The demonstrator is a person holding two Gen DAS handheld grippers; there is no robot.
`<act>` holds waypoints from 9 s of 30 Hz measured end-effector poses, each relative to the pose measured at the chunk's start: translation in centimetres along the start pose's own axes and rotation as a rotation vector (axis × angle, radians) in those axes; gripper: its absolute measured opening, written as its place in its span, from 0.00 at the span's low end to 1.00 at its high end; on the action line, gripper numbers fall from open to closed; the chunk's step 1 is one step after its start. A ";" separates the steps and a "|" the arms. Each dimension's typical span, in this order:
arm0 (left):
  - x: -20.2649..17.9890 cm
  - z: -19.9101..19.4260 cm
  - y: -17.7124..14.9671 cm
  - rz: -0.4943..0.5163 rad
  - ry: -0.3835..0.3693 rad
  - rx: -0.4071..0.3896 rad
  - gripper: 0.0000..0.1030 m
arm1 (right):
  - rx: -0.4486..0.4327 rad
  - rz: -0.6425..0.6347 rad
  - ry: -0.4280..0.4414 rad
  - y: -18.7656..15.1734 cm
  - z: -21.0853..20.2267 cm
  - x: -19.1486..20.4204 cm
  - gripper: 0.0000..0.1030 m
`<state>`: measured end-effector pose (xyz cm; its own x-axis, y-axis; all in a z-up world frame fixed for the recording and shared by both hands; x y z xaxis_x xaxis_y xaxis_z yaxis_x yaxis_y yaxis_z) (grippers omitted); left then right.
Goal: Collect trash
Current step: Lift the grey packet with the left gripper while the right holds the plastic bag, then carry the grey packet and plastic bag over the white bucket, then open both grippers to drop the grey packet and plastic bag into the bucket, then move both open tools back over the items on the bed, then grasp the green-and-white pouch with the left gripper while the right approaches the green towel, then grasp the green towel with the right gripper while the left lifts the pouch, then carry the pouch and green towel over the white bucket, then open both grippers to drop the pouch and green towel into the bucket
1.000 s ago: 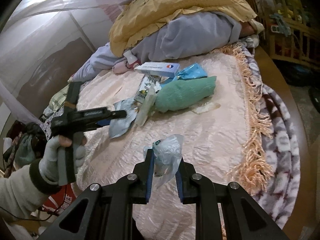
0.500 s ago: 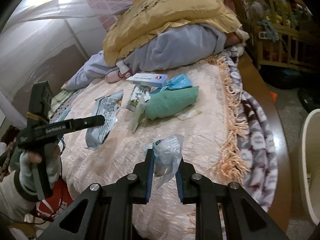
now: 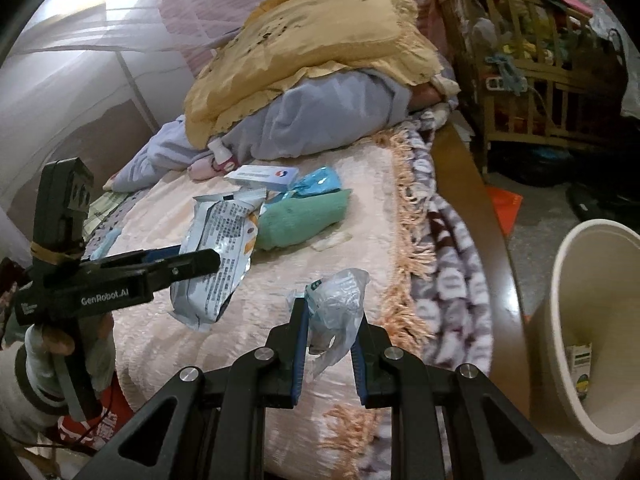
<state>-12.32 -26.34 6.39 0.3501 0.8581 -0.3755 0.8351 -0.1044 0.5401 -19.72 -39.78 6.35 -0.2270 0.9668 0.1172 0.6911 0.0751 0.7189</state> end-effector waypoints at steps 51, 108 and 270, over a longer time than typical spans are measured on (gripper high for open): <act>-23.9 12.4 -1.2 0.269 -0.163 0.120 0.51 | 0.079 0.272 -0.464 -10.0 -7.9 -23.2 0.18; -8.6 5.0 1.1 0.143 0.008 -0.018 0.66 | 0.001 0.122 -0.331 -4.2 -3.7 -14.9 0.42; -23.6 14.2 -1.3 0.337 -0.112 0.136 0.28 | 0.009 0.331 -0.369 -9.1 -8.5 -22.7 0.45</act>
<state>-15.64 -53.57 3.83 0.6527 0.7047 -0.2781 0.7112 -0.4435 0.5454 -26.72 -64.49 2.96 0.2626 0.9610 0.0861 0.6911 -0.2496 0.6782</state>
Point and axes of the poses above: each gripper's, at about its wrist camera, not at the fingertips, and z roughly the way its jaws point, x to its left, y to its top, the point moved 8 cm from there along z, roughly the way its jaws point, and after that the axes turned 14 degrees about -z, right-handed, at the moved point
